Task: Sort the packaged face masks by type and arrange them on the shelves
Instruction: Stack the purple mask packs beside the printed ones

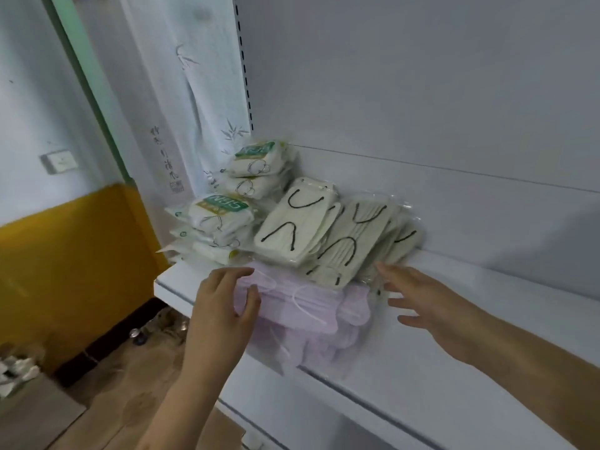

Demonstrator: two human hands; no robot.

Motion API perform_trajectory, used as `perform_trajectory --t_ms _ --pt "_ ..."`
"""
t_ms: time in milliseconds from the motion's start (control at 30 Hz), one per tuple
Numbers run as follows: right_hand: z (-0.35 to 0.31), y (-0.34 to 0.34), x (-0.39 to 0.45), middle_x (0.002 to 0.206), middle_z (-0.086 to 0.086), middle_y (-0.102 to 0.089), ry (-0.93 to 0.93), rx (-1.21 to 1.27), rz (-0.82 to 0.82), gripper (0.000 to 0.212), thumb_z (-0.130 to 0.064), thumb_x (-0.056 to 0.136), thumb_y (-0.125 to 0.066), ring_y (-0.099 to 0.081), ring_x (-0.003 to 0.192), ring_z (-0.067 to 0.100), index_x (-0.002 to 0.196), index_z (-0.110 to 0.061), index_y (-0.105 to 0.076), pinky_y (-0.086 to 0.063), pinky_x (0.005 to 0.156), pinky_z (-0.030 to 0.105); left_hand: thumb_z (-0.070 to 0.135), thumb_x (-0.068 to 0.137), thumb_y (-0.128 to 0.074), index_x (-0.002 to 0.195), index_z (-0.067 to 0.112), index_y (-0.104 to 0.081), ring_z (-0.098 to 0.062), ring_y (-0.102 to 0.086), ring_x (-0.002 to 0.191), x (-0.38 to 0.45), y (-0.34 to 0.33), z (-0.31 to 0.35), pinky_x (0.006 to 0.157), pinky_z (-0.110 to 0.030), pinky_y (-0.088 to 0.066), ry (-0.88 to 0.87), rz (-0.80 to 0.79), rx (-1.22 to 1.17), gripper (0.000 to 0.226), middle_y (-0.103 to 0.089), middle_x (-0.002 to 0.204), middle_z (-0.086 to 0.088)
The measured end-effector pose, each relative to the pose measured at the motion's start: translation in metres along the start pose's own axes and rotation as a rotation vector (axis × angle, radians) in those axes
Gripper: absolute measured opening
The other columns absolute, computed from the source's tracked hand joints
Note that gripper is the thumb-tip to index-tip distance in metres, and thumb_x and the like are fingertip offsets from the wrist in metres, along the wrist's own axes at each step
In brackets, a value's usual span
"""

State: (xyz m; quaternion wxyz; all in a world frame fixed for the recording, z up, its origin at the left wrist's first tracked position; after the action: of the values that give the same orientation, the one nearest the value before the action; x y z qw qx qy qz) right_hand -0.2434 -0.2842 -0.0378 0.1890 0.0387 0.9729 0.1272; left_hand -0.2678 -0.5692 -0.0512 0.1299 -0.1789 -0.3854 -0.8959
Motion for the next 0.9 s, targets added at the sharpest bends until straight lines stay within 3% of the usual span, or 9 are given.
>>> perform_trajectory --t_ms 100,233,367,567,633,700,767,833,900 --pt "0.010 -0.014 -0.001 0.126 0.007 -0.057 -0.174 0.095 0.140 0.060 -0.054 0.088 -0.060 -0.061 0.109 0.026 0.131 -0.014 -0.049 -0.049 0.100 0.040 0.052 0.093 -0.056 0.133 0.023 -0.056 -0.024 -0.054 0.119 0.030 -0.010 -0.033 0.096 -0.040 -0.049 0.131 -0.124 0.058 0.049 -0.055 0.132 -0.002" --pt "0.022 -0.057 -0.006 0.104 0.010 -0.072 -0.279 0.257 0.078 0.056 -0.051 0.083 -0.066 -0.070 0.094 0.027 0.116 -0.006 -0.065 -0.054 0.088 0.032 0.062 0.088 -0.058 0.128 0.003 -0.054 -0.041 -0.053 0.108 0.040 -0.033 -0.043 0.093 -0.045 -0.041 0.205 -0.311 0.160 0.071 -0.058 0.118 -0.022" --pt "0.017 -0.085 0.004 0.083 0.005 -0.066 -0.260 0.251 0.168 0.043 -0.049 0.076 -0.076 -0.062 0.079 0.021 0.090 -0.009 -0.066 -0.049 0.074 0.029 0.060 0.088 -0.060 0.120 0.004 -0.053 -0.038 -0.055 0.109 0.045 -0.038 -0.040 0.091 -0.042 -0.042 0.192 -0.420 0.118 0.065 -0.060 0.114 -0.019" --pt "0.027 -0.088 -0.005 0.086 0.009 -0.076 -0.204 0.380 0.159 0.034 -0.028 0.080 -0.076 -0.071 0.070 0.018 0.102 -0.002 -0.074 -0.053 0.058 0.023 0.061 0.083 -0.066 0.123 0.010 -0.053 -0.029 -0.059 0.108 0.036 -0.032 -0.031 0.085 -0.035 -0.045 0.162 -0.503 -0.047 0.066 -0.062 0.112 -0.009" --pt "0.035 -0.083 -0.011 0.097 0.014 -0.076 -0.191 0.453 0.135 0.034 -0.023 0.080 -0.075 -0.073 0.082 0.024 0.105 0.000 -0.074 -0.055 0.065 0.026 0.061 0.083 -0.067 0.127 0.011 -0.051 -0.026 -0.059 0.111 0.035 -0.033 -0.029 0.086 -0.032 -0.044 0.186 -0.586 -0.094 0.068 -0.063 0.116 -0.007" --pt "0.041 -0.074 -0.022 0.105 0.017 -0.074 -0.161 0.499 0.108 0.032 -0.018 0.081 -0.072 -0.072 0.095 0.030 0.106 0.002 -0.073 -0.058 0.075 0.030 0.065 0.083 -0.062 0.110 0.014 -0.054 -0.026 -0.057 0.101 0.033 -0.036 -0.029 0.083 -0.033 -0.044 0.205 -0.661 -0.105 0.058 -0.061 0.105 -0.009" --pt "0.043 -0.060 -0.033 0.105 0.021 -0.073 -0.114 0.460 0.104 0.031 -0.016 0.080 -0.072 -0.071 0.096 0.034 0.104 0.004 -0.073 -0.059 0.079 0.034 0.071 0.081 -0.057 0.087 0.016 -0.050 -0.028 -0.053 0.098 0.030 -0.037 -0.028 0.089 -0.036 -0.045 0.184 -0.696 -0.040 0.056 -0.053 0.094 -0.006" --pt "0.045 -0.046 -0.045 0.101 0.024 -0.072 -0.058 0.429 0.110 0.031 -0.014 0.078 -0.076 -0.072 0.087 0.033 0.101 0.006 -0.073 -0.059 0.070 0.034 0.080 0.075 -0.053 0.079 0.018 -0.050 -0.028 -0.053 0.101 0.025 -0.040 -0.022 0.096 -0.039 -0.046 0.137 -0.743 -0.008 0.062 -0.051 0.095 -0.004" --pt "0.047 -0.035 -0.054 0.098 0.026 -0.072 -0.004 0.422 0.099 0.038 -0.021 0.070 -0.086 -0.072 0.081 0.032 0.096 0.004 -0.074 -0.058 0.061 0.032 0.088 0.068 -0.053 0.081 0.022 -0.057 -0.019 -0.062 0.087 0.019 -0.048 -0.015 0.082 -0.033 -0.053 0.148 -0.826 -0.167 0.067 -0.060 0.089 -0.001"
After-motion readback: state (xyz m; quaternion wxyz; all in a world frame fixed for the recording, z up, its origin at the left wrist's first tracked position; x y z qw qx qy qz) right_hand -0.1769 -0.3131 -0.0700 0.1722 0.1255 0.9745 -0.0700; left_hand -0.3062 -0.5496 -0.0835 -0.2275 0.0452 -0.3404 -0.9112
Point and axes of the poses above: each hand's wrist, its own x-axis towards the middle knuckle, its own y-axis out of the back of the hand, z = x × y, the point moved 6 cm from there along x, towards the middle knuckle
